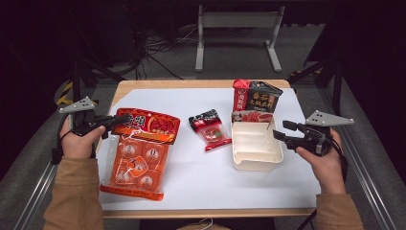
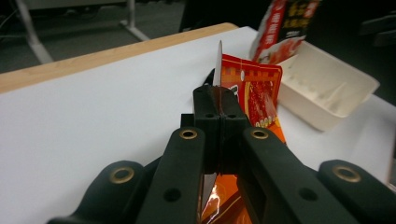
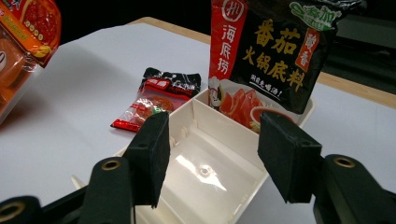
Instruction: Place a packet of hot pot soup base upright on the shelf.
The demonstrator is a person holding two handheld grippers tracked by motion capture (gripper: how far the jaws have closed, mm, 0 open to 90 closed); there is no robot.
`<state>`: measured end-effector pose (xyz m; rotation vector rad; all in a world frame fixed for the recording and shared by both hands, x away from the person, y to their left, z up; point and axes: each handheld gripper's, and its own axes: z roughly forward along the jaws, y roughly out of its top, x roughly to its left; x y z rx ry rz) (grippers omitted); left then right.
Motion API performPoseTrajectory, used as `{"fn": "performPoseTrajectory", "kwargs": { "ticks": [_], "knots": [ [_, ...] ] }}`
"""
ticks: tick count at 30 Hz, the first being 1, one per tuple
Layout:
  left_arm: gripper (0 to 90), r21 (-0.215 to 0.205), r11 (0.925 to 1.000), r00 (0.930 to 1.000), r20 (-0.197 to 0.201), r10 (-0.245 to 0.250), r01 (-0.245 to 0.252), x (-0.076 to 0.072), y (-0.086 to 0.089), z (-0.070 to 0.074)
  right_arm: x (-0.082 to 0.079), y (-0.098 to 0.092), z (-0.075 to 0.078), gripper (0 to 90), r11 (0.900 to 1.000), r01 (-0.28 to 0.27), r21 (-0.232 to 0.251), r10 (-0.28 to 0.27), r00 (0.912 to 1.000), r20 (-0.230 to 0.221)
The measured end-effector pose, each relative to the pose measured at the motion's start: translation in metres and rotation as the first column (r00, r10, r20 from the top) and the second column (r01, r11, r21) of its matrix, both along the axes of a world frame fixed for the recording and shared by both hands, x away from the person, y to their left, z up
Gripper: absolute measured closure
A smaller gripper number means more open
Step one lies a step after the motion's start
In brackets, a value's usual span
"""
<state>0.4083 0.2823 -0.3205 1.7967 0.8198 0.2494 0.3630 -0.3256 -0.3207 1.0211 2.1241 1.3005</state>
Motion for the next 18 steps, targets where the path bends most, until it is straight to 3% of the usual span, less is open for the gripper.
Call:
{"fn": "performPoseTrajectory", "kwargs": {
  "ticks": [12,18],
  "knots": [
    [89.7,-0.024,0.9968,0.9954,0.06,-0.075,0.076,-0.022,-0.01,0.024,-0.005,0.005,0.005,44.6,1.0,-0.014,0.008,0.014,0.9998,0.014],
    [89.8,-0.033,0.9914,0.9863,0.11,-0.123,0.127,-0.034,-0.015,0.036,-0.008,0.008,0.011,45.2,0.998,-0.042,0.035,0.041,0.9988,0.028]
  ]
}}
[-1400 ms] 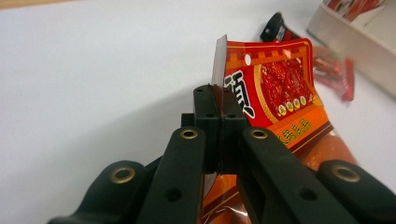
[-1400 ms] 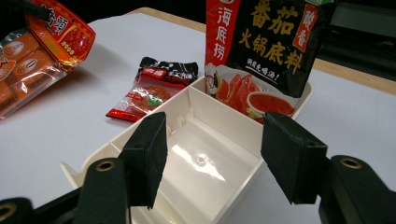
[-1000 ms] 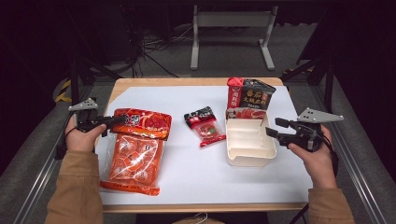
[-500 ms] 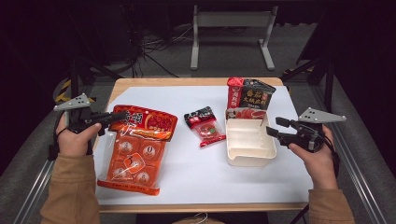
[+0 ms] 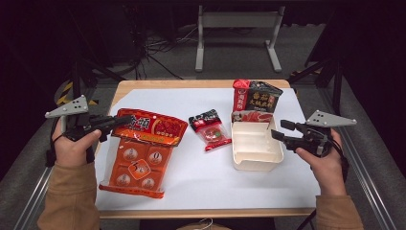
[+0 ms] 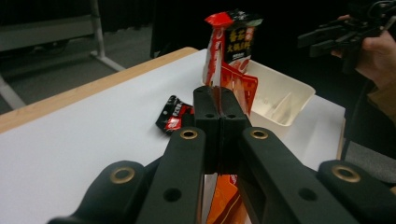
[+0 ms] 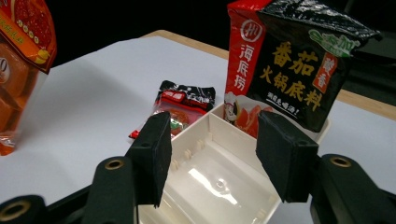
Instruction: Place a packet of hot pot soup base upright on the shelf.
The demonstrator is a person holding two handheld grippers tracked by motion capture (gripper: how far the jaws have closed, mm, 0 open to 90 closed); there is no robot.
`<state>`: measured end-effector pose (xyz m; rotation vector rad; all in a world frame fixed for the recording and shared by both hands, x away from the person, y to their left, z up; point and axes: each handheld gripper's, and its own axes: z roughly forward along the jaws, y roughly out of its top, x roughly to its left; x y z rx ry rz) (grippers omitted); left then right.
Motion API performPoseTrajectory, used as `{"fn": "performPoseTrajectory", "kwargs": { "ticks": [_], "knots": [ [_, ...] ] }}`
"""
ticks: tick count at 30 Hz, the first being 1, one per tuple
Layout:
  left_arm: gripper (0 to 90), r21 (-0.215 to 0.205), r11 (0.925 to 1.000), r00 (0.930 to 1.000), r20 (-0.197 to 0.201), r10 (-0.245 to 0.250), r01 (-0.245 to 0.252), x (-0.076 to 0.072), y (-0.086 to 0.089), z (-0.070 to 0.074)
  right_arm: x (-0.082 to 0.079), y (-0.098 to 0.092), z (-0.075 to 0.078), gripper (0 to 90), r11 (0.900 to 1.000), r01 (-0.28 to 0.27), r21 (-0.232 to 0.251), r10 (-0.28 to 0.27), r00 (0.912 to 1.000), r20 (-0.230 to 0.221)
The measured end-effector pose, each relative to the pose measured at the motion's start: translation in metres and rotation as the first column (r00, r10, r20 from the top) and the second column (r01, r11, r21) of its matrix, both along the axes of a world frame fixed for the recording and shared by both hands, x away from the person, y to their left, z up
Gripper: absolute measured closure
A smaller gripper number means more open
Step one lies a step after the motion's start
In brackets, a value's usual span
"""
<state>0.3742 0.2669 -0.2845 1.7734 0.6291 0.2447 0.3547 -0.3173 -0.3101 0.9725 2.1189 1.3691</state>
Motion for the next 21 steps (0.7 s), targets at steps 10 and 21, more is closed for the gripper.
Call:
{"fn": "performPoseTrajectory", "kwargs": {
  "ticks": [10,21],
  "knots": [
    [90.0,-0.028,0.9978,0.9943,0.089,-0.058,0.061,-0.023,-0.01,0.019,-0.006,0.008,0.007,45.3,0.999,-0.039,0.007,0.039,0.9989,0.026],
    [90.0,-0.021,0.9987,0.9828,0.18,-0.042,0.047,-0.04,-0.025,0.03,-0.009,0.021,0.013,46.3,0.991,-0.114,0.064,0.112,0.9932,0.034]
  ]
}}
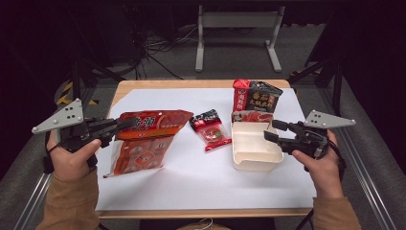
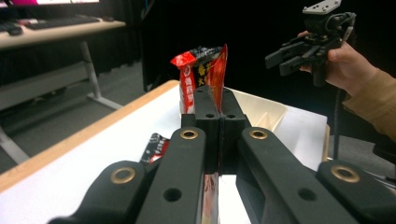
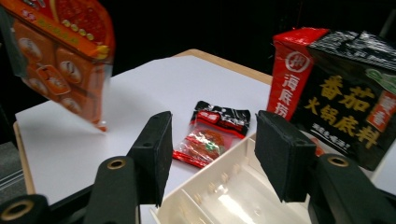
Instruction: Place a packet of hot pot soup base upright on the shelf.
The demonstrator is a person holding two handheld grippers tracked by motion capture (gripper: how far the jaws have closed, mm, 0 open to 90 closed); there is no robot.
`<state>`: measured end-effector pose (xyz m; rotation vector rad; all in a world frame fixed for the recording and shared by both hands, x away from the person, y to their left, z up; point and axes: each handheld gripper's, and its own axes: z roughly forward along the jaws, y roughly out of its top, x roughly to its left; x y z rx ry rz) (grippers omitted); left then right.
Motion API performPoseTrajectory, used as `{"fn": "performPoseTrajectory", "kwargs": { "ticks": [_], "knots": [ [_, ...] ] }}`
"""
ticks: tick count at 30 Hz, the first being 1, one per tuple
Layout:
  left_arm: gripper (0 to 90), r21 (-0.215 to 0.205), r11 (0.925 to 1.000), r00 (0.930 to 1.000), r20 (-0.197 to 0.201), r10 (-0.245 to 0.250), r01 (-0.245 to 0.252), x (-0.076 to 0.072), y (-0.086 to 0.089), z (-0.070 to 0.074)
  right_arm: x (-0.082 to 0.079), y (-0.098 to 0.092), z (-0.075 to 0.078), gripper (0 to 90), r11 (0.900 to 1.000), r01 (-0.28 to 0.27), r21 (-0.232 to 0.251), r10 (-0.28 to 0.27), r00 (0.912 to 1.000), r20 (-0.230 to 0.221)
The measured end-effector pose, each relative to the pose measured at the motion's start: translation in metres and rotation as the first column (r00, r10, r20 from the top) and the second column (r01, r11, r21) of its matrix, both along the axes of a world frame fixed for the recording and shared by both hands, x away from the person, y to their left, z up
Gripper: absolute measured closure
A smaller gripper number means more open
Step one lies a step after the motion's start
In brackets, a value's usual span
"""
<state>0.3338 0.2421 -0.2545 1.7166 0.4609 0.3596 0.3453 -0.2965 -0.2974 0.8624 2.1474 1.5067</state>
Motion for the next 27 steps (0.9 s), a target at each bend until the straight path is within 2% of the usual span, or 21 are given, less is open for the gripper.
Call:
{"fn": "performPoseTrajectory", "kwargs": {
  "ticks": [6,10,11,17,27],
  "knots": [
    [90.0,-0.026,0.9996,0.9999,0.01,0.014,-0.014,0.0,-0.003,0.0,0.0,0.017,0.0,45.9,0.999,-0.031,-0.014,0.031,0.9995,0.009],
    [90.0,-0.04,0.9991,0.9996,0.024,0.017,-0.016,0.0,-0.008,-0.001,0.0,0.027,0.0,45.5,0.998,-0.056,-0.007,0.056,0.9983,0.012],
    [90.0,-0.046,0.9989,0.9996,0.028,0.005,-0.004,-0.001,-0.012,-0.001,-0.002,0.036,0.001,45.2,0.997,-0.08,-0.005,0.08,0.9966,0.02],
    [90.0,-0.06,0.9975,0.9983,0.047,-0.034,0.037,-0.003,-0.025,0.0,-0.003,0.052,0.006,45.1,0.993,-0.117,0.011,0.116,0.9921,0.047],
    [90.0,-0.069,0.9932,0.9947,0.05,-0.09,0.094,-0.004,-0.044,-0.001,0.008,0.082,0.011,38.5,0.986,-0.166,-0.016,0.166,0.9837,0.068]
  ]
}}
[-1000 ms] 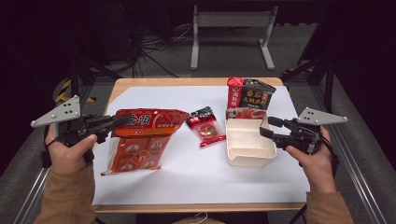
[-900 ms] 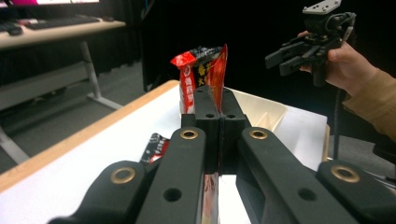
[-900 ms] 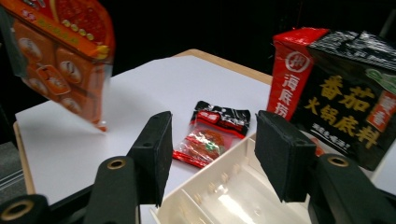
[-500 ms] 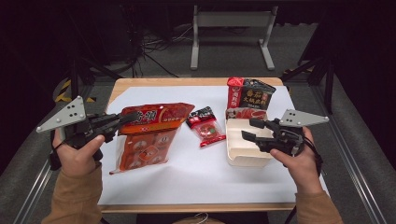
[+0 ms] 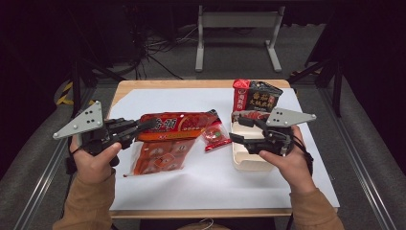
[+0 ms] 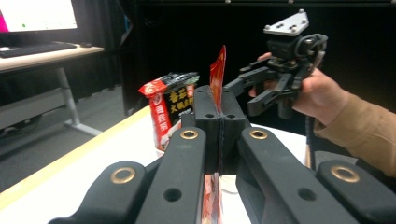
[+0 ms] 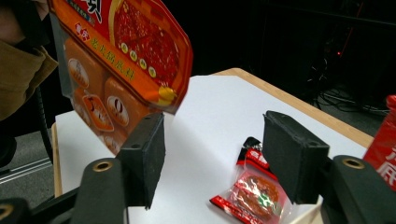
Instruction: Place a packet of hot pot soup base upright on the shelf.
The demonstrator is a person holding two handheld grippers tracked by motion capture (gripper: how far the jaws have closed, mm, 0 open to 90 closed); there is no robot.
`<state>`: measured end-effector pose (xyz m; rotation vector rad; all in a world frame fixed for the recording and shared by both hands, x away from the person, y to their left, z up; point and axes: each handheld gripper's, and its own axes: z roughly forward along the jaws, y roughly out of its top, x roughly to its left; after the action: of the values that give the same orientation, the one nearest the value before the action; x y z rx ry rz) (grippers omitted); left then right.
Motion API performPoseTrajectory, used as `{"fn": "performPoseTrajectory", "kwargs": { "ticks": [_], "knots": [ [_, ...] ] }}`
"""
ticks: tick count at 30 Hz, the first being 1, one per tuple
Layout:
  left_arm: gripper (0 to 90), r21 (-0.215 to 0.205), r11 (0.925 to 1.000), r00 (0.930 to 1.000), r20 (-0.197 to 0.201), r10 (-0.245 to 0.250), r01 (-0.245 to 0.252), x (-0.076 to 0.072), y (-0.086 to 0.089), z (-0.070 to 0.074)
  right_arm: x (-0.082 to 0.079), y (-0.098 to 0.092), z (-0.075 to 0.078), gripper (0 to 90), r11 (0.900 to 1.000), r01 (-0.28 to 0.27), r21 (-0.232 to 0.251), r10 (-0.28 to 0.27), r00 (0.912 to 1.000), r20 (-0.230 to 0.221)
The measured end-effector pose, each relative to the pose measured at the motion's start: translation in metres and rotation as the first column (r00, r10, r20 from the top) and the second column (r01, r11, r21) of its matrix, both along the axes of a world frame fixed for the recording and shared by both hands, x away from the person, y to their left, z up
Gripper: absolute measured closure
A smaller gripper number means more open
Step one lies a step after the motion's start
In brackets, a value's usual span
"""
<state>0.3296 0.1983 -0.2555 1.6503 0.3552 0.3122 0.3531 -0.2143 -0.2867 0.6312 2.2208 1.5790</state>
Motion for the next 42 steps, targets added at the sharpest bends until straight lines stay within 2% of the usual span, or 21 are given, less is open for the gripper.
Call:
{"fn": "performPoseTrajectory", "kwargs": {
  "ticks": [3,9,12,19,26,29,34,38,42],
  "knots": [
    [90.0,-0.002,0.9999,0.9999,0.004,-0.016,0.016,-0.001,-0.005,0.0,0.004,0.007,0.0,37.2,1.0,-0.004,0.005,0.004,0.9999,0.015],
    [90.0,-0.006,0.9992,0.9992,0.006,-0.04,0.04,-0.003,-0.012,-0.001,0.011,0.015,-0.002,37.0,1.0,-0.023,0.008,0.023,0.9997,0.01],
    [90.0,-0.003,0.9984,0.9983,0.007,-0.057,0.057,-0.002,-0.017,-0.002,0.012,0.021,-0.002,37.0,0.997,-0.06,0.039,0.059,0.9982,0.009],
    [90.0,-0.011,0.9962,0.9962,0.016,-0.086,0.086,-0.003,-0.026,-0.004,0.016,0.034,-0.003,37.8,0.989,-0.131,0.069,0.13,0.9914,0.005],
    [90.0,0.003,0.9961,0.9958,0.025,-0.089,0.089,-0.004,-0.033,-0.006,0.015,0.045,-0.005,41.2,0.985,-0.166,0.057,0.166,0.9861,0.007],
    [90.0,0.004,0.9958,0.9954,0.028,-0.091,0.091,-0.004,-0.035,-0.006,0.015,0.049,-0.005,45.5,0.981,-0.188,0.049,0.188,0.9821,0.014],
    [90.0,-0.005,0.9965,0.9961,0.032,-0.083,0.083,-0.005,-0.034,-0.006,0.013,0.051,-0.004,60.2,0.973,-0.23,0.031,0.229,0.9731,0.025],
    [90.0,-0.009,0.9973,0.9968,0.032,-0.073,0.073,-0.003,-0.031,-0.007,0.009,0.051,-0.001,80.0,0.967,-0.253,-0.007,0.253,0.9667,0.038],
    [90.0,-0.018,0.9974,0.9971,0.032,-0.069,0.07,-0.003,-0.03,-0.007,0.006,0.051,0.002,86.2,0.963,-0.269,-0.027,0.27,0.9612,0.054]
  ]
}}
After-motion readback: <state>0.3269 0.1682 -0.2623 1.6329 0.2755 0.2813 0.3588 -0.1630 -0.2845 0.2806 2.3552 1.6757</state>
